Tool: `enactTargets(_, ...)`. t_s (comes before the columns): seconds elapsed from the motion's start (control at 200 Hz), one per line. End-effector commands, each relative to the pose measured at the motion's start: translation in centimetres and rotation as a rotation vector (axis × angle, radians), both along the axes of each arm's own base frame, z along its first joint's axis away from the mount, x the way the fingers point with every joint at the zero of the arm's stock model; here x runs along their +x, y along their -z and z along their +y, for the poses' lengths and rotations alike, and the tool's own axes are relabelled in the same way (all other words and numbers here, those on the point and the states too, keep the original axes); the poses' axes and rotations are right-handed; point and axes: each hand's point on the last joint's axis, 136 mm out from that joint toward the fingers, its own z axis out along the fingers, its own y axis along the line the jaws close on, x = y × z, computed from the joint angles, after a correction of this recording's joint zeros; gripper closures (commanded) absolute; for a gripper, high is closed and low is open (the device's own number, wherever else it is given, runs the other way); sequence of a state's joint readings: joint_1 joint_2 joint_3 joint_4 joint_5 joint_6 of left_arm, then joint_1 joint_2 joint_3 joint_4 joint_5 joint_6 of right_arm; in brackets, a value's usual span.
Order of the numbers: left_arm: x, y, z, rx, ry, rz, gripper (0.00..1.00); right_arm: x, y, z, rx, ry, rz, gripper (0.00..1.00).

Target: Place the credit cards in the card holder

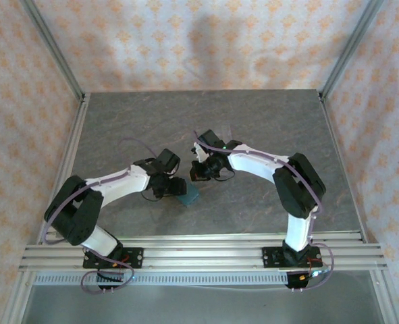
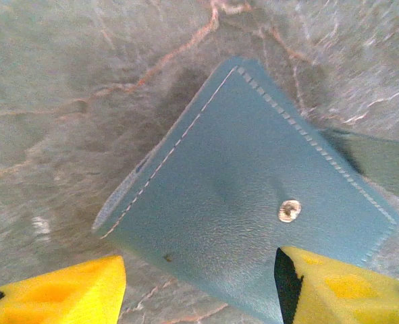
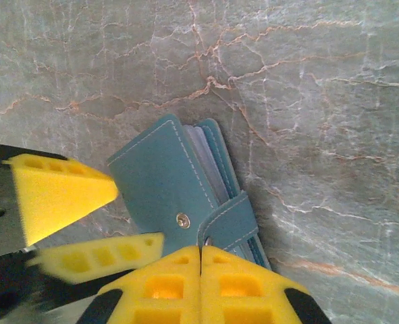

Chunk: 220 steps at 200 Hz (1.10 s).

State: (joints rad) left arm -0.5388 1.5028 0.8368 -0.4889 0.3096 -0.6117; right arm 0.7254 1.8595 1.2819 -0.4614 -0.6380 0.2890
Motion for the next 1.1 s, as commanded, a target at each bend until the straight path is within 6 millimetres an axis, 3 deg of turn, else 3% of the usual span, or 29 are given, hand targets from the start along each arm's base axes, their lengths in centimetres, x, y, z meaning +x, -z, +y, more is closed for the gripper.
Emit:
enactTargets(0.0, 0.7, -2.2, 2.2, -0.015, -0.099, -0.032, 0.38, -0.1, 0.3, 0.6, 0.029, 0.002, 0.023, 1.0)
enactTargets(0.165, 0.6, -1.7, 3.7, 0.01, -0.124, -0.002, 0.4, -0.2, -0.1, 0.7, 0.045, -0.003, 0.022, 1.0)
enactTargets(0.33, 0.4, 0.1, 3.2, 0.002, -0.118, 0.043, 0.5, -0.4, -0.3, 1.1, 0.062, -0.015, 0.027, 1.0)
enactTargets(0.671, 0.2, 2.6, 2.6, 0.027, -0.096, 0.085, 0.54, -1.5, 0.2, 1.4, 0.049, -0.069, 0.054, 1.0)
enactTargets(1.096, 0.1, 2.9, 1.9, 0.038, -0.081, 0.078, 0.54, -2.8, 1.2, 2.1, 0.037, -0.122, 0.088, 1.0)
